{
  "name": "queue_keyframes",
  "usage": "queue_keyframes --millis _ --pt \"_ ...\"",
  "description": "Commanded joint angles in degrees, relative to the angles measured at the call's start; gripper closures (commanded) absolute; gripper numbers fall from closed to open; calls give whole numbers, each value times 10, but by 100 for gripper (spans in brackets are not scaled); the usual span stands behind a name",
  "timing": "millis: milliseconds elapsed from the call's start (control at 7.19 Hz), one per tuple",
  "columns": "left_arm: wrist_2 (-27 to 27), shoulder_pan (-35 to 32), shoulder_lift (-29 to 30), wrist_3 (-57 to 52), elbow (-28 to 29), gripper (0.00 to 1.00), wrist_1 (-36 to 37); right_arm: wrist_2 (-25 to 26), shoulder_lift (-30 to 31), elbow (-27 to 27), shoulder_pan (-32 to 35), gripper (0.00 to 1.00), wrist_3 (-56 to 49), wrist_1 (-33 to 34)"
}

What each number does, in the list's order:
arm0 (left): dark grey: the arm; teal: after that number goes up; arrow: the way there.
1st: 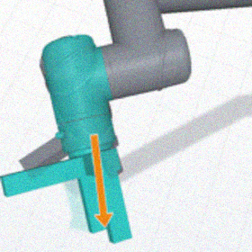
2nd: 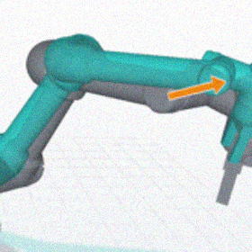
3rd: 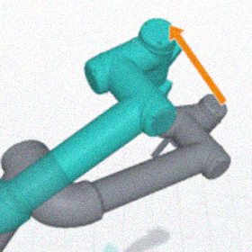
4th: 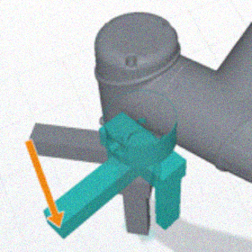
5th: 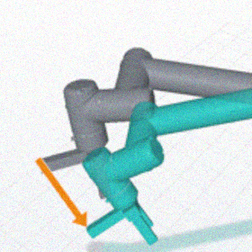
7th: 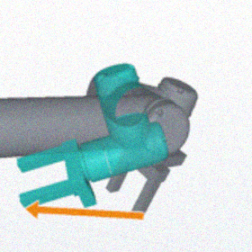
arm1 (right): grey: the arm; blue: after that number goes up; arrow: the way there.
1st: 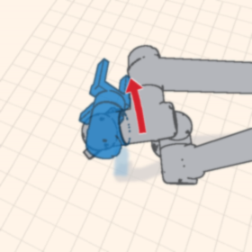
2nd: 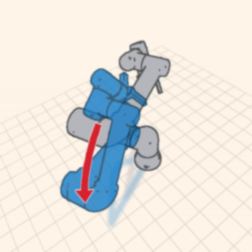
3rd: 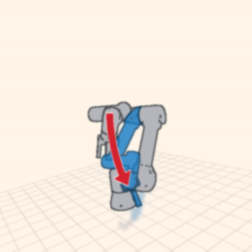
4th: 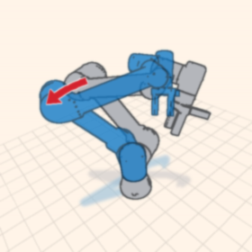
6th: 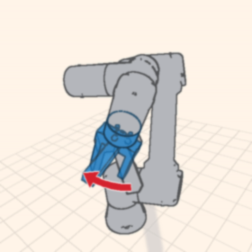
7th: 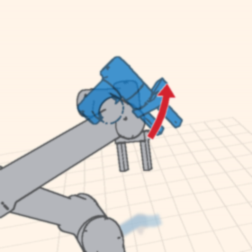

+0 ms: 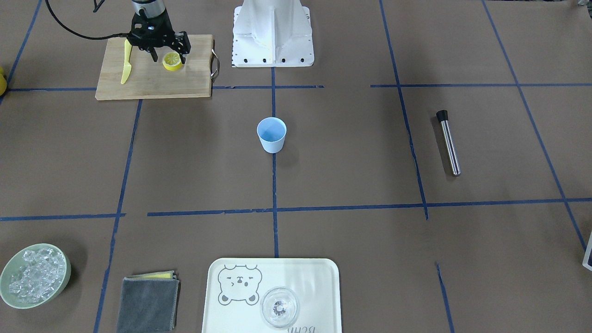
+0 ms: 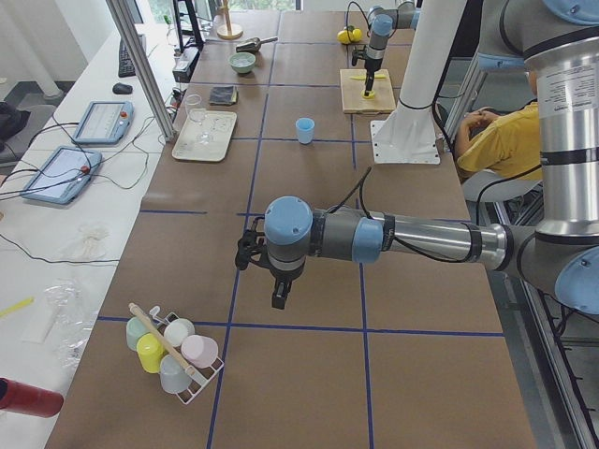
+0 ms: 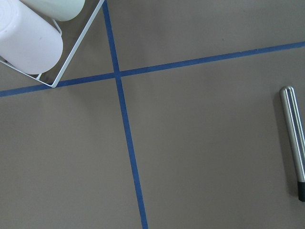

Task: Squeeze lemon into cup
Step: 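Grasp a lemon slice with the right gripper and lift it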

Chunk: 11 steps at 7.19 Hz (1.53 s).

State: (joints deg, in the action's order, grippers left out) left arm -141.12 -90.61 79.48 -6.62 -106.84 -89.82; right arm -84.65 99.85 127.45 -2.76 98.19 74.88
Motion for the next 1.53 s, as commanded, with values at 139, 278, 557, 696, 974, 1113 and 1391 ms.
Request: queue_keyframes --millis 139,278,557,696,974,1113,1391 --pt "-1 -1 0 0 -1 0 0 -4 -1 -4 -1 14 3 0" --pt "-1 -1 0 0 -1 0 0 -7 -1 -4 -1 18 4 0" --pt "0 -8 0 -1 -3 0 0 -10 -1 -13 -1 23 14 -3" --pt "-1 -9 -1 -1 -4 0 0 -9 -1 -12 -1 30 15 -4" --pt "-1 -10 -3 -1 -7 0 0 -8 -1 -6 0 51 15 -4" --pt "-1 -11 -3 -1 -8 0 1 -8 -1 -3 1 65 15 -4" --pt "-1 -12 -4 -1 -9 0 1 -8 -1 -2 1 88 15 -4"
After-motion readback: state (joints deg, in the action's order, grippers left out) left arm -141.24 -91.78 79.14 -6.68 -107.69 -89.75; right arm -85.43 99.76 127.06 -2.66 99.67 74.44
